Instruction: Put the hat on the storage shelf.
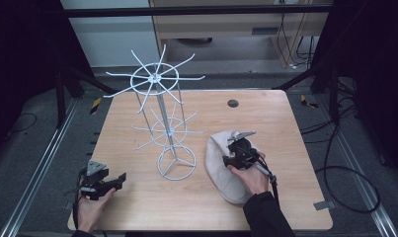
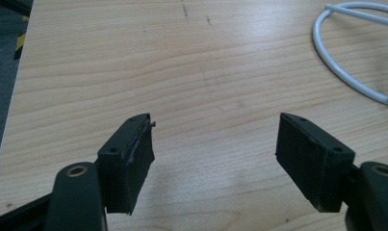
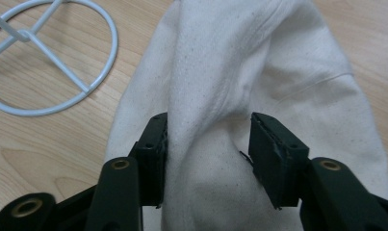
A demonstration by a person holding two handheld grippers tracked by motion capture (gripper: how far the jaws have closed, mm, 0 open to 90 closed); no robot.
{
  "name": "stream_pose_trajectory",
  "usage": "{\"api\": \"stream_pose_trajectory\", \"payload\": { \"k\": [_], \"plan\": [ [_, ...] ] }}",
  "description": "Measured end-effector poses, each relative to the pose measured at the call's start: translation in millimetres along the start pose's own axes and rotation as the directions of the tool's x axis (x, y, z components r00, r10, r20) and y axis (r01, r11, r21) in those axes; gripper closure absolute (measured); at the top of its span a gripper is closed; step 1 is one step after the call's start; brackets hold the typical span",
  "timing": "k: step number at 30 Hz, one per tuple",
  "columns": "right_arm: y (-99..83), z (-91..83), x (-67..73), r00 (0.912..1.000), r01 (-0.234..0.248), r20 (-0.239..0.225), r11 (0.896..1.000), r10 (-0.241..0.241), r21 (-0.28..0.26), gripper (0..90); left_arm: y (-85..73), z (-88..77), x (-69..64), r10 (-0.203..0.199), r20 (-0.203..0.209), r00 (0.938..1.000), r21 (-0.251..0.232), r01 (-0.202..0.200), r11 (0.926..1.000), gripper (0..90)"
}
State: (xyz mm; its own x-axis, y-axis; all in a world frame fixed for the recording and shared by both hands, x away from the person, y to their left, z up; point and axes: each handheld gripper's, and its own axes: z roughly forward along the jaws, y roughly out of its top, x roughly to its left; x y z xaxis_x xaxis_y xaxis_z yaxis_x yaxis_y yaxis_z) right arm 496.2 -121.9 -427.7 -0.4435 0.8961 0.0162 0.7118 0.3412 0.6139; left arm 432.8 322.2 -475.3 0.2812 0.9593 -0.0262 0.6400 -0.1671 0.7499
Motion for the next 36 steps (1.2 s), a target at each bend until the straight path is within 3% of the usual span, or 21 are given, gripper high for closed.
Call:
{"api": "stream_pose_trajectory", "payload": {
  "k": [7,9,15,24,36],
  "plan": [
    [-2.7,7.8,-1.5,1.0000,-0.007,-0.001,1.000,0.007,0.028,63.4,0.0,0.6,-0.2,-0.003,0.000,1.0000,0.003,0.003,1.0000,29.1],
    [-3.0,8.2,0.2,0.9997,0.008,0.023,0.999,-0.008,0.032,71.7,-0.1,0.8,-0.4,-0.004,0.000,1.0000,0.003,0.004,1.0000,29.0],
    [-4.3,7.1,-0.1,0.9983,0.001,0.058,1.000,-0.003,0.030,84.3,0.0,0.9,0.1,-0.004,0.002,1.0000,0.004,0.004,1.0000,29.0],
    [-4.9,-1.5,-5.1,0.9985,-0.015,0.053,1.000,0.015,0.003,86.0,0.2,0.6,-0.5,0.001,0.002,1.0000,0.008,-0.001,1.0000,29.0],
    [-19.9,-30.2,-23.8,1.0000,-0.004,-0.009,0.992,0.002,-0.124,86.4,0.3,0.6,0.2,-0.001,-0.001,1.0000,0.008,0.001,1.0000,29.0]
  ]
}}
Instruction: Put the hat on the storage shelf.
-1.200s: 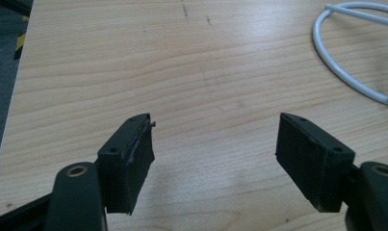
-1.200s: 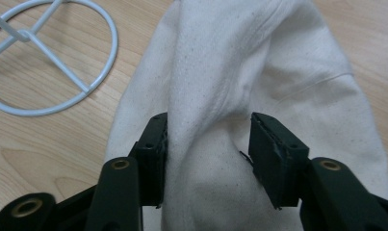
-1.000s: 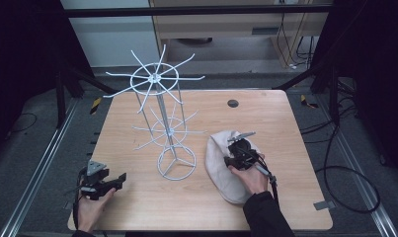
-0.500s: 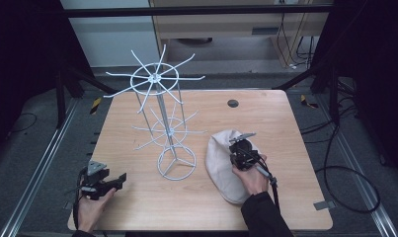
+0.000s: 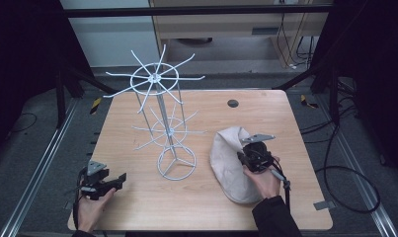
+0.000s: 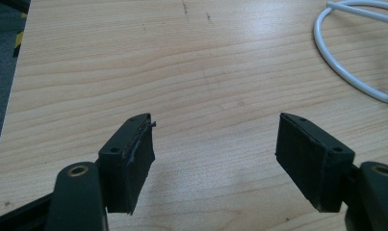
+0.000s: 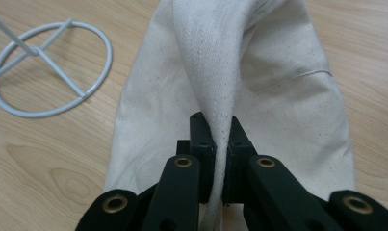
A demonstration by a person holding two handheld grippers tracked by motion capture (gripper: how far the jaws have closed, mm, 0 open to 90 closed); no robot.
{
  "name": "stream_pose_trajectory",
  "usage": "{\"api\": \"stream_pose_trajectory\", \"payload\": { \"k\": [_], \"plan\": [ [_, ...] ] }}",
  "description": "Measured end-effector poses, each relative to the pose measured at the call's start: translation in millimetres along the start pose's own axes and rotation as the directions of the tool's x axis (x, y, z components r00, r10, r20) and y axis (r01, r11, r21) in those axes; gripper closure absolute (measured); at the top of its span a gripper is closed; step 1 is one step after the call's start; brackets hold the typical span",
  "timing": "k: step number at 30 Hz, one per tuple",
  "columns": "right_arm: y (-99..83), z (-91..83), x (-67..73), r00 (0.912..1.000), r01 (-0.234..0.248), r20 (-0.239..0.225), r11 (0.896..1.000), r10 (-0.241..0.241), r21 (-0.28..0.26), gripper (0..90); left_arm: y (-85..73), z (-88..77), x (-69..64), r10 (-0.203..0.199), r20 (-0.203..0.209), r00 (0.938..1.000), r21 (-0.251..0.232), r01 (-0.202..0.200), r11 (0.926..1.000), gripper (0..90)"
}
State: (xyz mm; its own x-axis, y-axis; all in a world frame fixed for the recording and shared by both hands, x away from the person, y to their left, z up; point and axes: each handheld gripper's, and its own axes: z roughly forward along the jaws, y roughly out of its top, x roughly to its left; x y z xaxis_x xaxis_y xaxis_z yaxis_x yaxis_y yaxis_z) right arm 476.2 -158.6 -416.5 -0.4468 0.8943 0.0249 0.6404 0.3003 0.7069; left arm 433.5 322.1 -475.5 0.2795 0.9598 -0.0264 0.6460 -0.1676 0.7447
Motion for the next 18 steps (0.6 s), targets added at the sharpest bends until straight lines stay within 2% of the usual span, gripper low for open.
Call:
{"api": "stream_pose_trajectory", "payload": {
  "k": [8,11,14,18],
  "plan": [
    [-3.9,-17.6,-11.8,0.9992,-0.007,-0.040,0.997,0.004,-0.078,86.4,1.0,-1.0,-0.7,-0.005,0.008,1.0000,-0.013,0.006,0.9999,29.0],
    [-2.2,-29.5,-12.3,0.9983,-0.007,-0.059,0.991,-0.001,-0.135,86.4,1.3,-1.6,-0.9,-0.001,0.008,1.0000,-0.012,0.001,0.9999,29.0],
    [-0.9,-35.3,-11.9,0.9980,0.007,-0.061,0.987,-0.016,-0.158,86.4,1.4,-1.8,-1.0,-0.004,0.008,1.0000,-0.016,0.004,0.9999,29.0],
    [0.5,-47.7,-13.4,0.9976,0.010,-0.065,0.977,-0.024,-0.214,86.4,1.8,-1.5,-0.1,-0.004,0.010,0.9999,-0.017,0.004,0.9998,29.0]
  ]
}}
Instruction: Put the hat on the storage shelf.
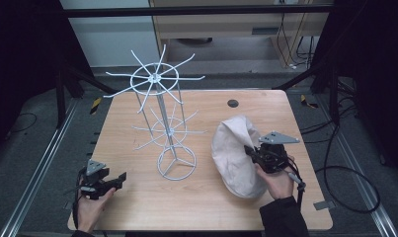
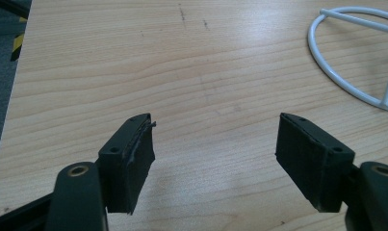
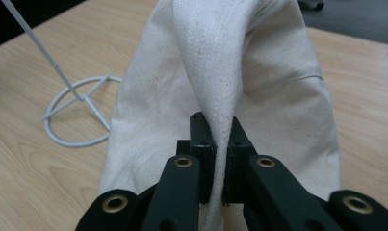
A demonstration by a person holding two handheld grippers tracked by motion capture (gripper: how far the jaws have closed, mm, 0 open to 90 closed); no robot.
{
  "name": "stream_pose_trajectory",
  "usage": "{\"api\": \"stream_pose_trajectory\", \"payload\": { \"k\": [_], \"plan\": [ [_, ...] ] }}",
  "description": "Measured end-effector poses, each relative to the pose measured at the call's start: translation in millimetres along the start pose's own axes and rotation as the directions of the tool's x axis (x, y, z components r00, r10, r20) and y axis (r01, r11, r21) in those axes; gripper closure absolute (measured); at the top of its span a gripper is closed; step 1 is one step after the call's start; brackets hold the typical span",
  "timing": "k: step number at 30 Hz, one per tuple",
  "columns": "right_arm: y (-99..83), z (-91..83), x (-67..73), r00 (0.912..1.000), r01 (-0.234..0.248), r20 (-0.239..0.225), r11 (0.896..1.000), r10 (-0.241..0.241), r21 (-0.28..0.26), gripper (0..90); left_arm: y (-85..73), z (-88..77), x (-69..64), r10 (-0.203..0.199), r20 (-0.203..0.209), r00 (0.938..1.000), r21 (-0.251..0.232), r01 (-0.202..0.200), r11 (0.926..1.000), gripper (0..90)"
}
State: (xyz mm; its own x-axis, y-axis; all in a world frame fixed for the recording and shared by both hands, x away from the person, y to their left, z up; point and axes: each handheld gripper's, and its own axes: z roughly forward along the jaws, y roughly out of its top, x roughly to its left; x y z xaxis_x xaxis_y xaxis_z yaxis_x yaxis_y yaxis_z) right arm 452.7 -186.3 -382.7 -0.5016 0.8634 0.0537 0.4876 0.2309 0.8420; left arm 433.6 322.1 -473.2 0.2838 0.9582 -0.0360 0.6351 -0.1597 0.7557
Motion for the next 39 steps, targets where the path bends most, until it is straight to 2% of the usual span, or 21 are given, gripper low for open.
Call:
{"api": "stream_pose_trajectory", "payload": {
  "k": [5,17,24,29,39],
  "plan": [
    [4.0,-15.3,-4.6,1.0000,-0.002,-0.007,0.998,0.001,-0.070,86.4,0.2,-1.0,0.9,-0.007,0.000,1.0000,-0.010,0.007,0.9999,29.0],
    [7.8,-34.8,-10.6,0.9996,-0.019,-0.024,0.987,0.015,-0.157,86.4,0.8,-3.5,-0.1,-0.012,-0.002,0.9999,-0.030,0.012,0.9995,29.1],
    [11.8,-48.2,-10.6,0.9995,-0.017,-0.032,0.976,0.010,-0.218,86.4,1.0,-4.0,0.8,-0.011,-0.007,0.9999,-0.032,0.010,0.9994,29.1],
    [15.6,-59.7,-9.7,0.9995,-0.011,-0.033,0.962,0.002,-0.273,86.4,1.2,-2.9,0.9,-0.011,-0.008,0.9999,-0.029,0.011,0.9995,29.0],
    [20.9,-70.5,-4.5,0.9989,0.007,-0.041,0.943,-0.022,-0.331,86.4,1.1,-2.7,-0.5,-0.002,-0.002,1.0000,-0.028,0.002,0.9996,29.0]
  ]
}}
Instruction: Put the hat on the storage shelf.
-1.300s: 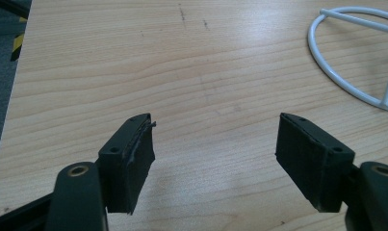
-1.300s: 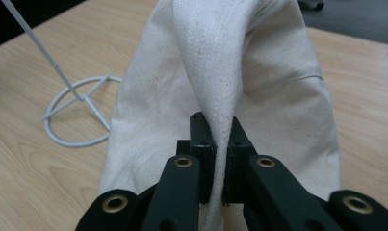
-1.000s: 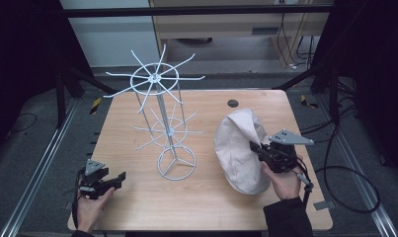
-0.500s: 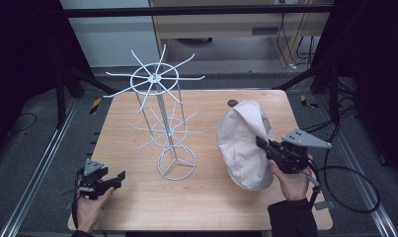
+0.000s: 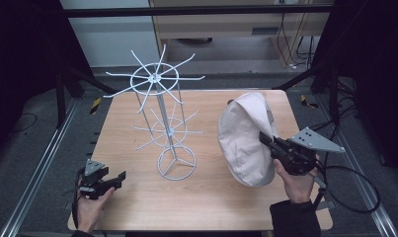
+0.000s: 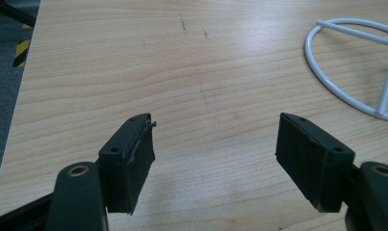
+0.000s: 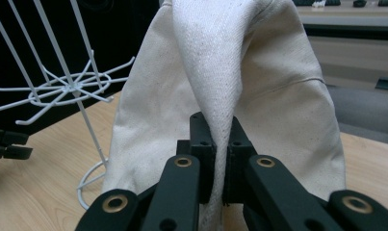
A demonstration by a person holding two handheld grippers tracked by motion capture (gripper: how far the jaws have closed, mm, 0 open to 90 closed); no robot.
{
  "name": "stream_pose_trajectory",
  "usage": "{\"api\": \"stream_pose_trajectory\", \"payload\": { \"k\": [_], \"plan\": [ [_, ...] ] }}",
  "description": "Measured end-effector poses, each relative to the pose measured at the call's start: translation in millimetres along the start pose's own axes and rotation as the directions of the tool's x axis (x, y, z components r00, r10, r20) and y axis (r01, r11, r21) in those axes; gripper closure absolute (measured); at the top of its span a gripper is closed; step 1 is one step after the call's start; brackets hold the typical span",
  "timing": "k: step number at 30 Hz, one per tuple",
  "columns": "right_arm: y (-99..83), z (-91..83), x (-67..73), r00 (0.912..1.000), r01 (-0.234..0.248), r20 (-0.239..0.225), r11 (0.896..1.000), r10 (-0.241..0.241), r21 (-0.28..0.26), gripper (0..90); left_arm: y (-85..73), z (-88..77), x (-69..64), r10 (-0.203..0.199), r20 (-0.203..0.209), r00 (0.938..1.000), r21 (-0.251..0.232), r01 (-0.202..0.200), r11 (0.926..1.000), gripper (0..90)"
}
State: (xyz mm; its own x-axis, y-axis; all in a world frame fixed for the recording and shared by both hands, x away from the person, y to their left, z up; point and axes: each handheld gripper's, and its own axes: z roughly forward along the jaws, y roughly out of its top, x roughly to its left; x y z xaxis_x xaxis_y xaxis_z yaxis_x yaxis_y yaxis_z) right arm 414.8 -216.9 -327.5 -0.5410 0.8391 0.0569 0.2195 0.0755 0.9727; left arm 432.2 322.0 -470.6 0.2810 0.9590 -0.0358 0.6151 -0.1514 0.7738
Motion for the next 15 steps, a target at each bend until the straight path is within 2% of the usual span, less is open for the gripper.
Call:
{"api": "stream_pose_trajectory", "payload": {
  "k": [10,15],
  "plan": [
    [14.3,-11.0,5.8,0.9993,0.010,-0.035,0.997,-0.013,-0.083,86.5,0.1,1.0,-1.1,0.001,-0.001,1.0000,0.002,-0.001,1.0000,28.9],
    [18.5,-10.1,8.0,0.9988,0.017,-0.043,0.995,-0.021,-0.102,86.5,0.1,1.0,-0.9,0.001,-0.002,1.0000,0.001,-0.001,1.0000,28.9]
  ]
}}
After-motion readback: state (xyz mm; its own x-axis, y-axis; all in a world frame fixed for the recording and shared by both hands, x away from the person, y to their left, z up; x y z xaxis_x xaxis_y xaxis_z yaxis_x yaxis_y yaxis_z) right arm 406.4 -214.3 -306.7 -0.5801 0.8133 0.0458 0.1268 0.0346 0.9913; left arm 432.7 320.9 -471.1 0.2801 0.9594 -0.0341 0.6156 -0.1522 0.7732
